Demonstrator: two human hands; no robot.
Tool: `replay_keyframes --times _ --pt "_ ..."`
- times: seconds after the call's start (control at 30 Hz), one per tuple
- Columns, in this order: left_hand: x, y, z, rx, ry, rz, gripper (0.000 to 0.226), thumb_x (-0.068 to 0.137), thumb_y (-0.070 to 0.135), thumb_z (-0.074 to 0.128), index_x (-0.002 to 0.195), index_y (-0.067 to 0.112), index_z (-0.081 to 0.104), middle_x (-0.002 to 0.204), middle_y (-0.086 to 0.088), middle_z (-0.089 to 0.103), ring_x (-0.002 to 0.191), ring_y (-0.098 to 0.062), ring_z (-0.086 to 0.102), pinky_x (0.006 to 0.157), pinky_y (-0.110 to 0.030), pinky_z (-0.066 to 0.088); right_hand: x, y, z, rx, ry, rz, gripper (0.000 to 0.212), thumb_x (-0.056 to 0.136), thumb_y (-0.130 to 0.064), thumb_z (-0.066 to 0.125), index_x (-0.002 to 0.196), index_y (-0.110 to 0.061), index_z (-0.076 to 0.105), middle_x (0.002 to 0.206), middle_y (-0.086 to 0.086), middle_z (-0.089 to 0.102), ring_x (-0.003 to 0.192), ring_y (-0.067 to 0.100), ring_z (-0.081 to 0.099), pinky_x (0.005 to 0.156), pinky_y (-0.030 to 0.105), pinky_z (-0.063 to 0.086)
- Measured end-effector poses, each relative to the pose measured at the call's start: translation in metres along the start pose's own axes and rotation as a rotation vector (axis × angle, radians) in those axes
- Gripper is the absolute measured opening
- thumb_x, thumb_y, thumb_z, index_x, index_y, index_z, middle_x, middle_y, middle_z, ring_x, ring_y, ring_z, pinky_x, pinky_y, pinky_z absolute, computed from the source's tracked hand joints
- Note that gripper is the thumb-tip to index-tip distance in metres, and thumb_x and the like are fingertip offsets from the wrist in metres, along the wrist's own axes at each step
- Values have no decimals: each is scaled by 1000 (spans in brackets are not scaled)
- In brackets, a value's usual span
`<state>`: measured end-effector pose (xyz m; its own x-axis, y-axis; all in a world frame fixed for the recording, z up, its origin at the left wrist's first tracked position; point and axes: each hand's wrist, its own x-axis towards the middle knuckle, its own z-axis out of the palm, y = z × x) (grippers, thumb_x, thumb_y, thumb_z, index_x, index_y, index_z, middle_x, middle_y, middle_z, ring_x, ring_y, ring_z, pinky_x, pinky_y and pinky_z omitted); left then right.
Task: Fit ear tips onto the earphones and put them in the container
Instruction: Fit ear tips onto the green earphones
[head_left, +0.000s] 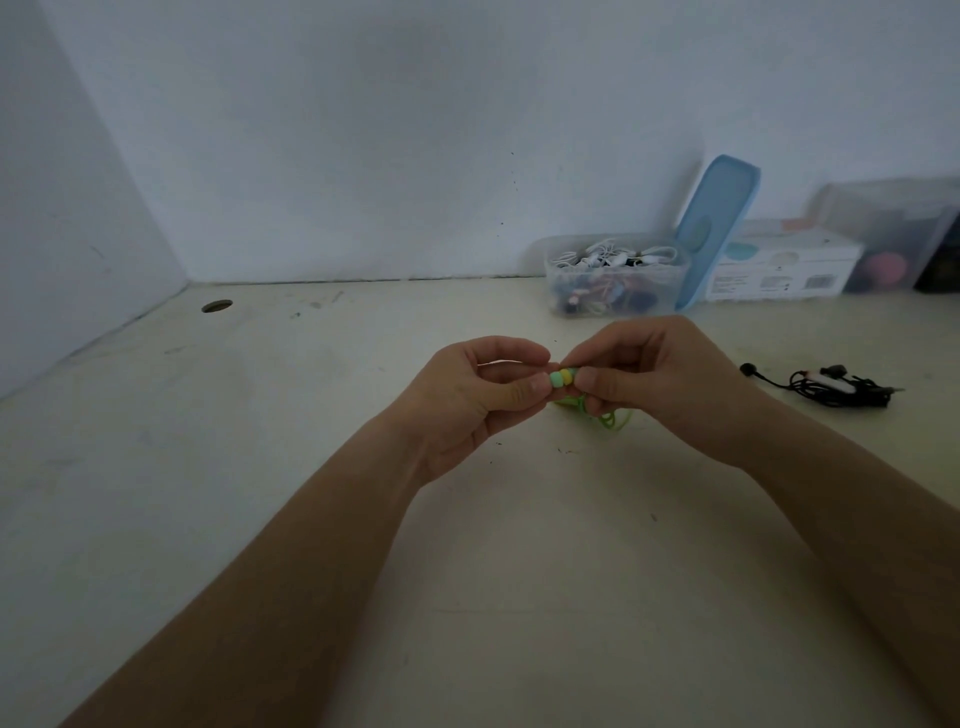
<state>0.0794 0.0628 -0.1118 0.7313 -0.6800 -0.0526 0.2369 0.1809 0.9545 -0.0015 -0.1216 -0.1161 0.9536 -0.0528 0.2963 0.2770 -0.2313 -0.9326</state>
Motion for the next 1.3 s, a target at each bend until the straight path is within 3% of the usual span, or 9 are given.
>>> replay_keyframes --times 0.13,0.33,0.7,0.97,1.1,1.3 --pt "0 -1 1 0 11 10 27 62 -1 71 87 6 68 86 -13 74 83 -23 70 68 -21 59 0 0 1 -6 16 -6 13 82 1 70 94 -4 74 78 14 75 66 17 67 66 23 57" --pt "1 -2 1 -30 24 15 22 69 -5 69 89 4 68 85 -13 74 78 -21 72 69 -22 59 0 -1 3 7 25 -8 12 82 -4 70 94 -6 74 77 11 75 65 14 67 65 22 55" --pt "0 0 0 -79 -12 -23 27 65 -3 68 90 4 67 87 -15 73 81 -22 71 71 -23 60 0 0 0 42 6 -8 20 77 -11 71 95 -3 73 80 16 74 66 15 67 65 24 56" --pt "0 -1 1 -64 7 -2 27 63 -3 69 89 3 67 83 -14 74 77 -21 73 70 -23 60 0 -2 2 -13 29 -17 13 80 -7 72 92 -9 75 79 11 75 66 16 68 66 24 56" --pt "-1 -1 2 -45 17 4 20 74 -9 67 90 3 66 84 -14 74 78 -22 73 69 -22 59 0 -2 3 -39 50 -22 13 82 -4 73 90 -13 75 79 9 76 67 17 70 67 23 56" --pt "0 -3 3 1 41 29 18 78 -11 67 89 4 67 81 -12 74 77 -21 72 67 -21 58 0 -1 5 -83 88 -36 11 81 -1 74 92 -5 75 75 9 75 64 18 69 65 23 56"
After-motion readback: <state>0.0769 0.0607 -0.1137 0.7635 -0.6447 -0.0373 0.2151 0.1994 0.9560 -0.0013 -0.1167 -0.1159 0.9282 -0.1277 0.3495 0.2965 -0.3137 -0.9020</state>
